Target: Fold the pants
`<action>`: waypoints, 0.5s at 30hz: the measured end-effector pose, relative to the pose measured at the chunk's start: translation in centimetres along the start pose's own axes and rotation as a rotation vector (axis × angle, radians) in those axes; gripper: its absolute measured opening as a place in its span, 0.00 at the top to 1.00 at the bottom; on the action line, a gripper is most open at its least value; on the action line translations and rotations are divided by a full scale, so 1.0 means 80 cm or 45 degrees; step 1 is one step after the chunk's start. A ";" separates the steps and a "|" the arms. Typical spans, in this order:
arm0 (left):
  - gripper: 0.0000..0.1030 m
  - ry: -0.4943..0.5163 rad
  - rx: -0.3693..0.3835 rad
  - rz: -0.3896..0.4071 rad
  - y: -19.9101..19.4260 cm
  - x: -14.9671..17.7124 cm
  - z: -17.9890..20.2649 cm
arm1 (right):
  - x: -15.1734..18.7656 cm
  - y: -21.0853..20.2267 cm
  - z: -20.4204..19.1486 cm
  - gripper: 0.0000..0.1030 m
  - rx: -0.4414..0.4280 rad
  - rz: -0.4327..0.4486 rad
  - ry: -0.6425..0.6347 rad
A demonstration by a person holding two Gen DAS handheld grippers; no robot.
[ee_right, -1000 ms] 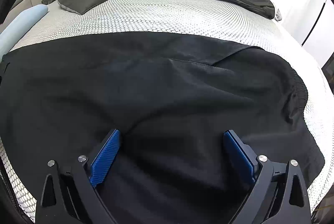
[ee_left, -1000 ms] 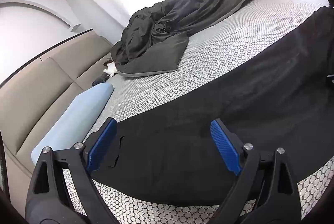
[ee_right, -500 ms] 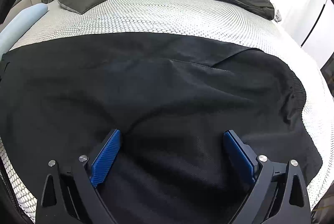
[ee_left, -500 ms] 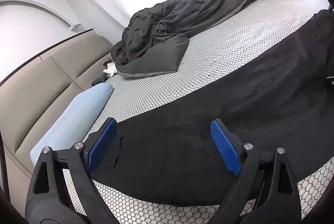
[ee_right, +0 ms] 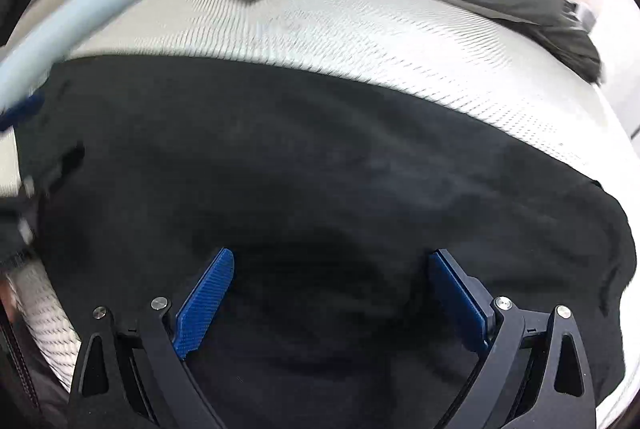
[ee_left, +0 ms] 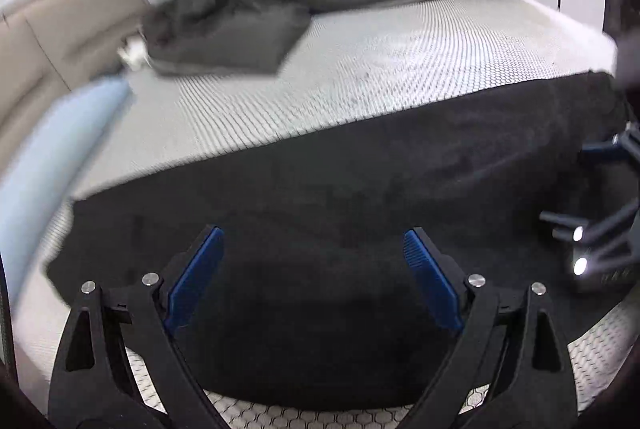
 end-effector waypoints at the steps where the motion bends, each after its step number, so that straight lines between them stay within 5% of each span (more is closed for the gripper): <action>1: 0.12 -0.022 0.031 -0.046 0.011 -0.001 -0.006 | 0.004 0.003 0.003 0.04 0.010 -0.014 -0.014; 4: 0.12 -0.069 0.065 -0.157 0.038 0.004 -0.023 | 0.020 -0.009 0.037 0.04 0.038 -0.010 0.063; 9: 0.13 -0.188 0.148 -0.309 0.070 0.022 -0.050 | 0.074 -0.037 0.143 0.01 0.305 -0.001 0.327; 15: 0.13 -0.242 0.267 -0.210 0.045 -0.005 -0.042 | 0.068 -0.072 0.148 0.02 0.270 0.129 0.402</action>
Point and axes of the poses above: each gripper's, at about its wrist camera, not at the fingertips, and y roughly the way its jaws point, z to its right, x to its underside, the point moved 2 cm from there along y, roughly the way its jaws point, and after that the axes turned 9 degrees about -x, right-handed, at the moved point
